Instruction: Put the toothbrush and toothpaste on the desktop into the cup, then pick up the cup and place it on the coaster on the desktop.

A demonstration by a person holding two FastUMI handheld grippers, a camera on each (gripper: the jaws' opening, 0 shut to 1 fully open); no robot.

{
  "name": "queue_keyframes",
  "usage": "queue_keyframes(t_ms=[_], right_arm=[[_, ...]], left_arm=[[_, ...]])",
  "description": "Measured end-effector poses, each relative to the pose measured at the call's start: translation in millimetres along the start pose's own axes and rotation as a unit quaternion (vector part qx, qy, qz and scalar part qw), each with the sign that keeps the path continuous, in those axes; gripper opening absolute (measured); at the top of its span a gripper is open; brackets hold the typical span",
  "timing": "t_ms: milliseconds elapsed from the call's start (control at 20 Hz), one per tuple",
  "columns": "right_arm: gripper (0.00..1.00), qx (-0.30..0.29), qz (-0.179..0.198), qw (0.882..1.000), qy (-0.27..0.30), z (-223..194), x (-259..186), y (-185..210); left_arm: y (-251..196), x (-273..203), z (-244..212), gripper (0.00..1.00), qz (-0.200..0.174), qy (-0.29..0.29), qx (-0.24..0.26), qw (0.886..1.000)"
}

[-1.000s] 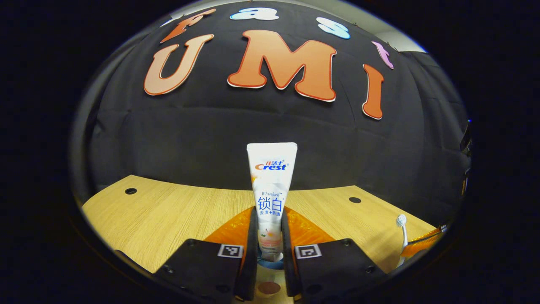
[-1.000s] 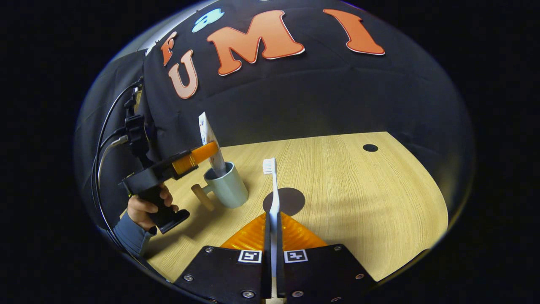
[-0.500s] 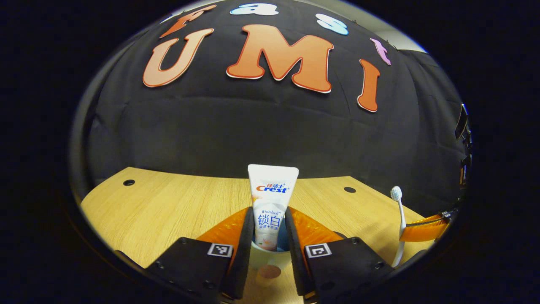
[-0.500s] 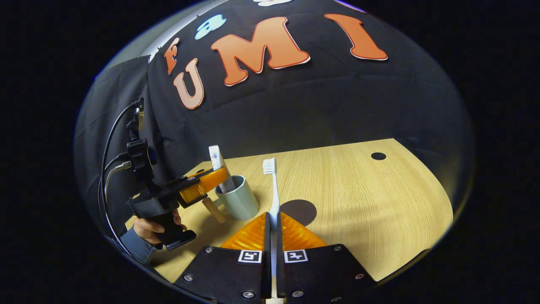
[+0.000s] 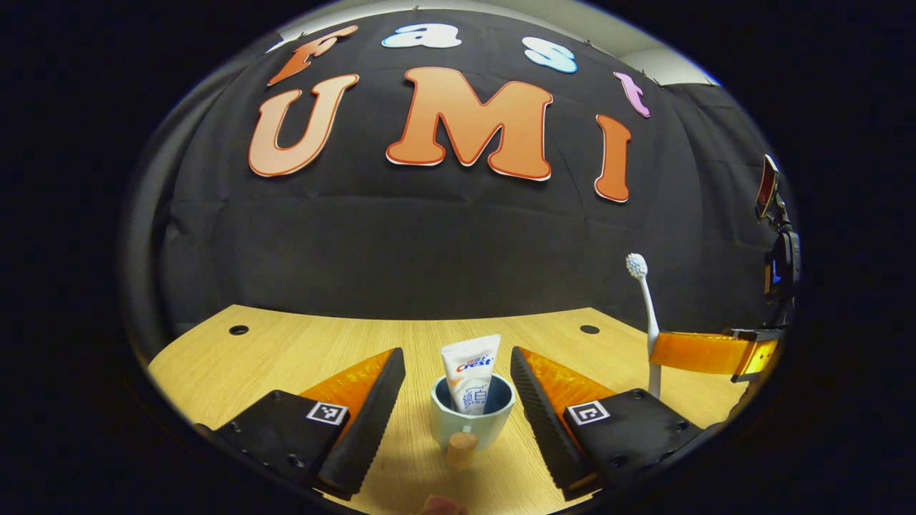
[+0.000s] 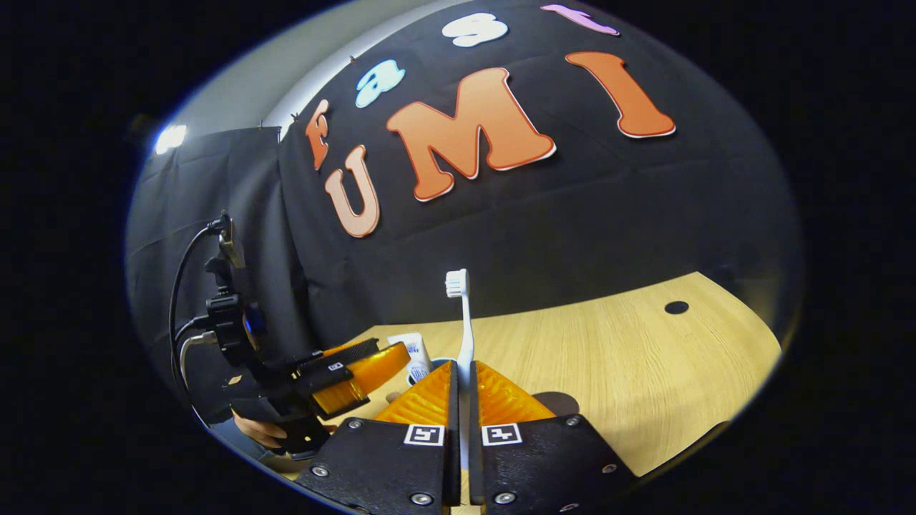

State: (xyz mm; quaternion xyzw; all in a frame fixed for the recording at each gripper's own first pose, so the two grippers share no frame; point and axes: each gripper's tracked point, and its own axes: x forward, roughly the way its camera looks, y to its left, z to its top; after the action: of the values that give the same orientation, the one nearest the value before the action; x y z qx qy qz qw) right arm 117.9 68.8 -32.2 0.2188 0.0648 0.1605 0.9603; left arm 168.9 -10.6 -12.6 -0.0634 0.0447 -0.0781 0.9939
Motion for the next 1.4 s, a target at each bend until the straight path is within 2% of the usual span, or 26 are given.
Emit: queue_keyframes(t_ms=[150, 250, 550, 700, 850, 1050, 1400], right_arm=[[0.05, 0.007, 0.020, 0.999, -0.035, 13.8, 13.2, 8.8], [0.05, 0.021, 0.045, 0.997, -0.054, 16.1, 23.7, 17.4], [0.06, 0.051, 0.073, 0.989, -0.114, 34.7, 56.7, 21.6], [0.06, 0.043, 0.080, 0.984, -0.156, 44.7, 70.6, 20.3], [0.06, 0.051, 0.088, 0.982, -0.158, 40.7, 83.7, 21.9], [0.06, 0.067, 0.104, 0.978, -0.168, 37.4, 98.4, 27.7], [0.06, 0.056, 0.094, 0.984, -0.139, 12.2, 118.0, 25.8]], left_arm=[[0.2, -14.4, 3.7, 0.97, 0.003, -0.006, 0.010, 1.000], [4.6, -23.8, 6.6, 0.97, 0.014, -0.014, 0.022, 1.000], [9.6, -40.9, 0.6, 0.98, 0.028, -0.012, 0.040, 0.999], [12.9, -48.4, -3.2, 0.98, 0.036, -0.010, 0.051, 0.998], [15.3, -54.2, -8.8, 0.99, 0.049, -0.011, 0.062, 0.997], [9.3, -60.2, -8.2, 0.98, 0.048, -0.017, 0.065, 0.997], [8.2, -52.6, -17.3, 0.98, 0.044, -0.004, 0.045, 0.998]])
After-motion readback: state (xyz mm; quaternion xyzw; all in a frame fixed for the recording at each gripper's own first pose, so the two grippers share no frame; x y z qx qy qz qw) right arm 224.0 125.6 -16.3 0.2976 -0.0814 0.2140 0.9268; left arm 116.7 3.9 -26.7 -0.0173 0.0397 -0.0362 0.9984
